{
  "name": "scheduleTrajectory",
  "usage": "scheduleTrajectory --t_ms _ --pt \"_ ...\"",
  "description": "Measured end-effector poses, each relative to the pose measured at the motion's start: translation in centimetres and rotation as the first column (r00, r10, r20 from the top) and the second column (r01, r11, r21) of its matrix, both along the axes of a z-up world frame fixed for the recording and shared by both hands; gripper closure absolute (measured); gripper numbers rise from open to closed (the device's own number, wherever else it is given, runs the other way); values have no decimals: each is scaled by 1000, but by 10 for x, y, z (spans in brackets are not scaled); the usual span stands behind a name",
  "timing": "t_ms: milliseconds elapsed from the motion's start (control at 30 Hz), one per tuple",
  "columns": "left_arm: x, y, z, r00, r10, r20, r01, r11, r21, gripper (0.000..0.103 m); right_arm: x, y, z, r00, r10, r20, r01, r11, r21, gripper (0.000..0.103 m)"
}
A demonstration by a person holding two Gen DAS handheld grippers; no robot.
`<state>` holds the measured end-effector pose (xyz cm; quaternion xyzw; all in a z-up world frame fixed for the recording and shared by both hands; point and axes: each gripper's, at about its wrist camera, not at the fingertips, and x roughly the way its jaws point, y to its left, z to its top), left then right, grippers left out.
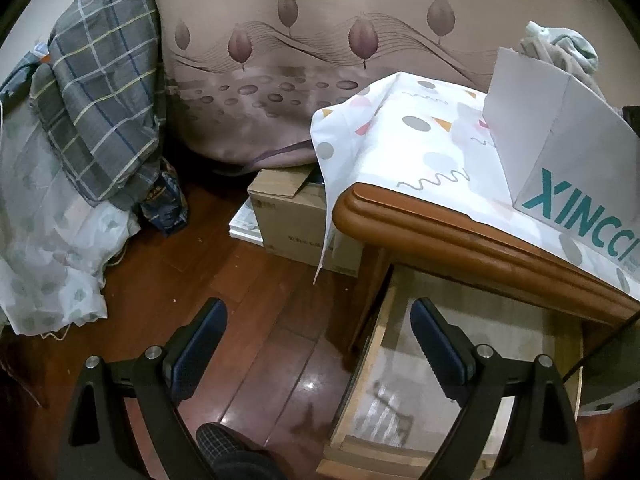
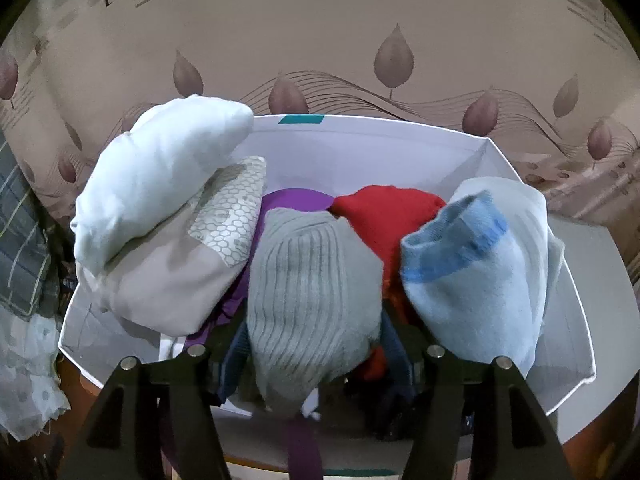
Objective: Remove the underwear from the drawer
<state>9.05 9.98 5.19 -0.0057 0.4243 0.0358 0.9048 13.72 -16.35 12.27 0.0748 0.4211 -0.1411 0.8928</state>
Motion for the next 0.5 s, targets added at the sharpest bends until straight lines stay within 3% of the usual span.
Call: scheduleTrajectory --t_ms 500 --pt "-1 -9 -2 1000 -23 5 23 1000 18 11 -24 12 22 998 37 41 -35 998 -59 36"
